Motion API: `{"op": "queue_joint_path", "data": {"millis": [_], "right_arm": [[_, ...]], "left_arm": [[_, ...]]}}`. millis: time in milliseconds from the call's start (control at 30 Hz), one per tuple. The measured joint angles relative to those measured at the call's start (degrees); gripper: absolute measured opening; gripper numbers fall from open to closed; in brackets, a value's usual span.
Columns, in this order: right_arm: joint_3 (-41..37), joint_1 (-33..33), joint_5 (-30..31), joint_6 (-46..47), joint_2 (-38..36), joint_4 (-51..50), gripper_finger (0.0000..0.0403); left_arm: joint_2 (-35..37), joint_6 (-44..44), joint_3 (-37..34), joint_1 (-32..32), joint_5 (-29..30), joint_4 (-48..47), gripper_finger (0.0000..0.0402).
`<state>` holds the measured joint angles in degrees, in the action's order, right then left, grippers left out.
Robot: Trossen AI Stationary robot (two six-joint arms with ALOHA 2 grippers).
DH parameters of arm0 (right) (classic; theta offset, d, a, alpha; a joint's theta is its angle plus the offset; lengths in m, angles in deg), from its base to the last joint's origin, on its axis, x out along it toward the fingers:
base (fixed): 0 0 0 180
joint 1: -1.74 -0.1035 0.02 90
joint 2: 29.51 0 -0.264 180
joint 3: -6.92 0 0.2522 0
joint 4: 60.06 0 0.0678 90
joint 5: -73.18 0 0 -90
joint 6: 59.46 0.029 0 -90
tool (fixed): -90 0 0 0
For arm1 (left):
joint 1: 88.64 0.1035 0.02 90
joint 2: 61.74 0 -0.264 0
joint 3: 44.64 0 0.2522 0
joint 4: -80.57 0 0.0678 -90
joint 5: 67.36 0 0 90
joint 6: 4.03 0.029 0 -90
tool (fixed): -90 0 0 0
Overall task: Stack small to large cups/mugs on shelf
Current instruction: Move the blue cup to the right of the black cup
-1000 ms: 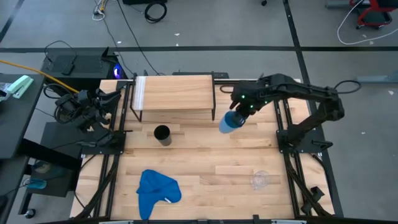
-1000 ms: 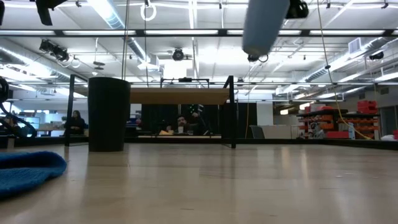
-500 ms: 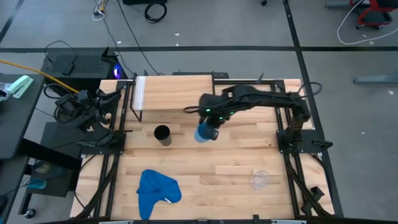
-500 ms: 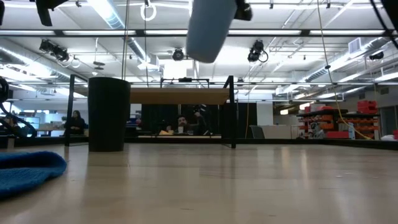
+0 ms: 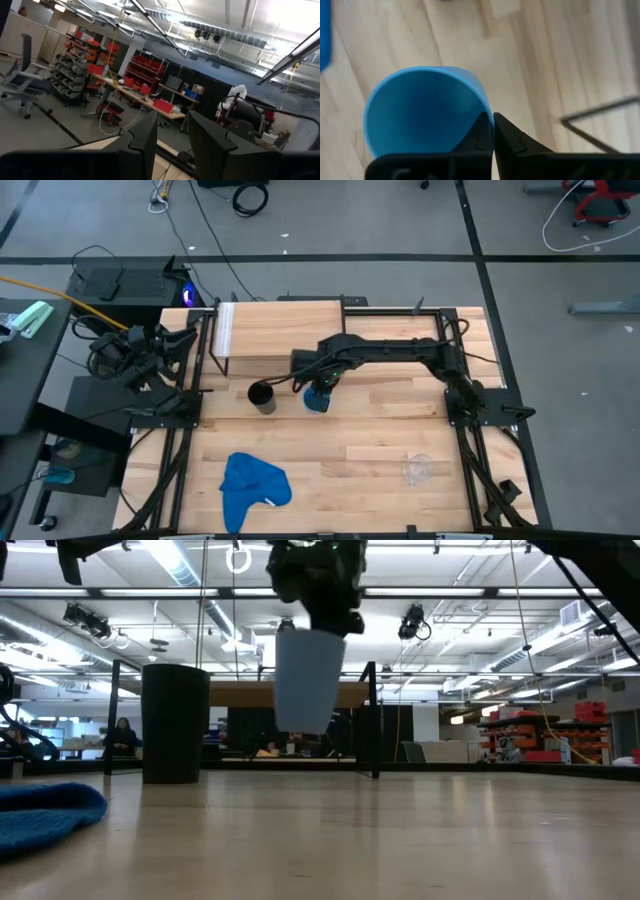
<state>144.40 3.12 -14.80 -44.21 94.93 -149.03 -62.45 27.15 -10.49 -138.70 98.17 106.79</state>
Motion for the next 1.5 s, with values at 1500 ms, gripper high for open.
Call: {"op": "queue_joint_path", "data": {"millis": [1500], "right_arm": [[-4.1,-2.0,0.5,-1.8,2.5,9.2,0.0005]], "left_arm": [[0.0,-8.5,0.0,0.0,1.9,-7.3,0.0118]]}}
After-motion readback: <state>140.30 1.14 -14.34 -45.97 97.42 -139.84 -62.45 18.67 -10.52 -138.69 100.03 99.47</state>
